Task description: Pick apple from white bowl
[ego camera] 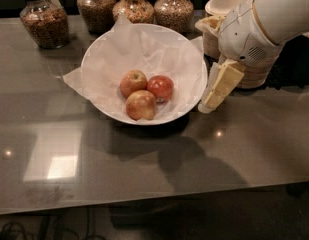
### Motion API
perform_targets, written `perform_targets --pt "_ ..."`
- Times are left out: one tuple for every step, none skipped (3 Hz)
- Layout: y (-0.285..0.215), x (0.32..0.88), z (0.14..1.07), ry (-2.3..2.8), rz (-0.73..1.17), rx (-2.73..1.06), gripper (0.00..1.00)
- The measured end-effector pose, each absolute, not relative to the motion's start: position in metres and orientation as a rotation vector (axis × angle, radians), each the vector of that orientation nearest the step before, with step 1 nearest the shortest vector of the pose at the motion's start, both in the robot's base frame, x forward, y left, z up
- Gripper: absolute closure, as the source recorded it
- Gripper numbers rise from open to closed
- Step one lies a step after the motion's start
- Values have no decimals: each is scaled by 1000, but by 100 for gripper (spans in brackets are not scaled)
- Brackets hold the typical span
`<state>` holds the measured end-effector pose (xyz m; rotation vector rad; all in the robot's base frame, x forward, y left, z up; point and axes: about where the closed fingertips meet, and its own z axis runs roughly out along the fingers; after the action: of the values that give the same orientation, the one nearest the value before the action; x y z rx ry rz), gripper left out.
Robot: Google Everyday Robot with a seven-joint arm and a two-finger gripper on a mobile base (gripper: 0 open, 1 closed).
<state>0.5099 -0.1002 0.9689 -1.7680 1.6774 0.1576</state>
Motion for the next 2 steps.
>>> perform_targets --pt "-91 519 960 1647 196 -1772 16" --pt "-87 528 952 1637 213 -1779 26"
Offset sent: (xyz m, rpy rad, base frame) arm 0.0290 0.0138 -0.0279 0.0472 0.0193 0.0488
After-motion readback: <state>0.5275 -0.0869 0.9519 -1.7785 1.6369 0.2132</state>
